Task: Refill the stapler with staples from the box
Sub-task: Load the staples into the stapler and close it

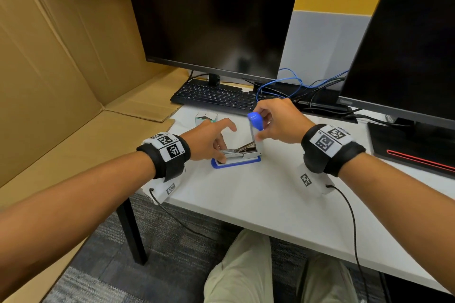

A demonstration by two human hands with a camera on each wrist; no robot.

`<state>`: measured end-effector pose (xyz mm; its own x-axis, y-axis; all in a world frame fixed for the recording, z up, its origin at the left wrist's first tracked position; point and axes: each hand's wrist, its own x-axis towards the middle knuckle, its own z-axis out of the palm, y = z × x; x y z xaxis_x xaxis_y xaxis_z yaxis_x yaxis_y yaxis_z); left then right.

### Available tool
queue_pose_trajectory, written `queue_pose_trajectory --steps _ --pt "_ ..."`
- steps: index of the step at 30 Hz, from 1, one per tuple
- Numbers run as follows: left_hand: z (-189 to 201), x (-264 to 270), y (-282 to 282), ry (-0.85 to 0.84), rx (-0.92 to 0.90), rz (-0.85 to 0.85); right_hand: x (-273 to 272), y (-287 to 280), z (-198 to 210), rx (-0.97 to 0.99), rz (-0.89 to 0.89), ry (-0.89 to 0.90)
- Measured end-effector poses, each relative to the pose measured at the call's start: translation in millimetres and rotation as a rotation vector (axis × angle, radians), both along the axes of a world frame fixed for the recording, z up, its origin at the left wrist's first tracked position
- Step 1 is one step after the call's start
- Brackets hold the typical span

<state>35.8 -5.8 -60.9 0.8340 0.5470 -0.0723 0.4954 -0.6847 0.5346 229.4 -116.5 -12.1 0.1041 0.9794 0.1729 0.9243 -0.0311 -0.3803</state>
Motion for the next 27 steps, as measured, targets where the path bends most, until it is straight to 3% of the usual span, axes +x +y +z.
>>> queue_pose_trajectory --steps 7,15,19,27 --pt "-4.4 -2.8 1.7 -0.04 -0.209 -0.035 -25.8 4.3 -24.1 0.0 0.225 -0.098" --pt "-7.8 -0.8 5.0 0.021 0.072 -0.124 -27.4 -4.0 -39.0 0.016 0.366 -0.121" --pt "-7.8 5.4 5.1 -0.002 0.092 -0.182 -24.9 -6.9 -37.9 0.019 0.413 -0.099" --pt "-3.8 11.1 6.1 0.048 0.213 -0.157 -15.9 -9.7 -27.8 -0.084 0.321 0.068"
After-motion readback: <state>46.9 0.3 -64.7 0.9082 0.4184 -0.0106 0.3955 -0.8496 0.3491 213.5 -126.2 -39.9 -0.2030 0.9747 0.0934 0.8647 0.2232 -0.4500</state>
